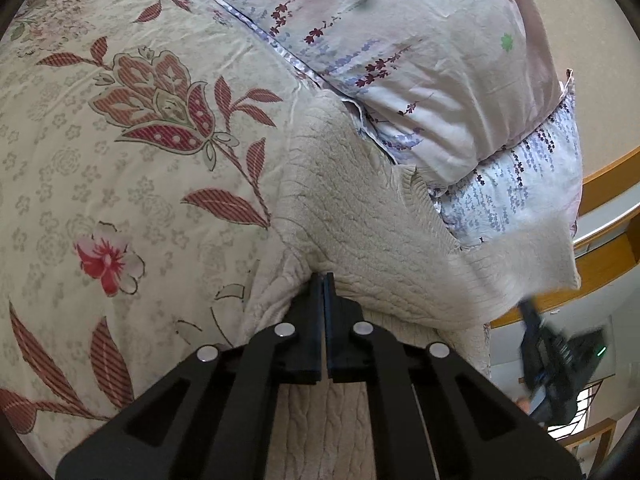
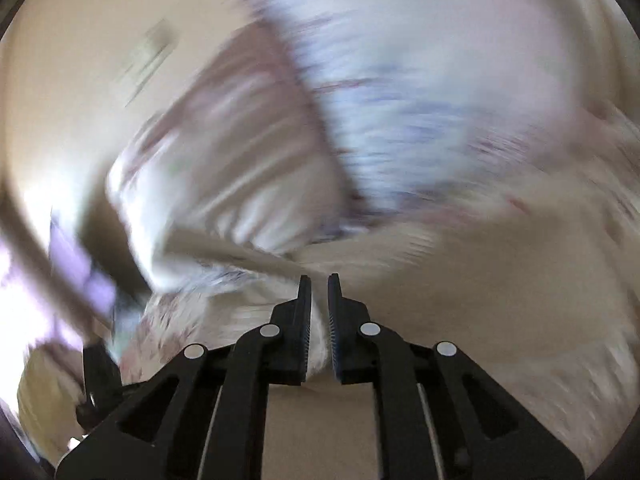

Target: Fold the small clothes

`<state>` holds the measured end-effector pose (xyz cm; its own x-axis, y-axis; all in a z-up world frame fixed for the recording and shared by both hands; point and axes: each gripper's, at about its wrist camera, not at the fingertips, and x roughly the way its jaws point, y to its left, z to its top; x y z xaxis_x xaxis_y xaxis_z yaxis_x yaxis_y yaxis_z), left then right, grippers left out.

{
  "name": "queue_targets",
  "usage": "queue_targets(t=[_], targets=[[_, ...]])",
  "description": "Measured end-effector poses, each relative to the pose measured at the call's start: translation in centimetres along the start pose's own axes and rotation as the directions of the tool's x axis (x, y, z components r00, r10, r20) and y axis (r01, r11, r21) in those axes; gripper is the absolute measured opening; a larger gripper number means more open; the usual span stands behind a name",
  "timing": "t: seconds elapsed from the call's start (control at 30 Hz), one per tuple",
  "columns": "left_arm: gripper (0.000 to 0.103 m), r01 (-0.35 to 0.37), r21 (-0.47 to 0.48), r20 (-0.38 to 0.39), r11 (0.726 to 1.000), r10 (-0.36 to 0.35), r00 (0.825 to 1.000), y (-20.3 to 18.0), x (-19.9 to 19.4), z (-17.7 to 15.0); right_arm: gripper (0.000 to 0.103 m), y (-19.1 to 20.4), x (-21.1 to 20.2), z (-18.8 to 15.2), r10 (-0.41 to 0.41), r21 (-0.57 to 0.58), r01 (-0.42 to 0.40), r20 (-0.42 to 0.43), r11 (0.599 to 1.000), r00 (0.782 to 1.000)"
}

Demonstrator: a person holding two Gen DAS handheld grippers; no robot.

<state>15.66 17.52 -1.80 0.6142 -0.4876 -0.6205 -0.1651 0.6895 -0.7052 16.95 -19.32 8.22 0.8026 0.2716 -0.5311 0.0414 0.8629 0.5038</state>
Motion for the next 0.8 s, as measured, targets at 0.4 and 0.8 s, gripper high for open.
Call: queue_targets(t=[0.4,0.8], targets=[[0.005,0.004,0.005,-0.011,1.0,-0.004,1.0,0.0,0.1,0.2,0.05,-11.2,-4.4,1.1,-0.095,0.303,0.121,-0.101,0.945,0.99],[0.005,-0.001,0.006,-0.014,1.0,0.001,1.0,0.0,0.2,0.2,0.021,-10.5,1.7,0.3,-0.097,0.261,0.158,-0.233,0.952,0.968]])
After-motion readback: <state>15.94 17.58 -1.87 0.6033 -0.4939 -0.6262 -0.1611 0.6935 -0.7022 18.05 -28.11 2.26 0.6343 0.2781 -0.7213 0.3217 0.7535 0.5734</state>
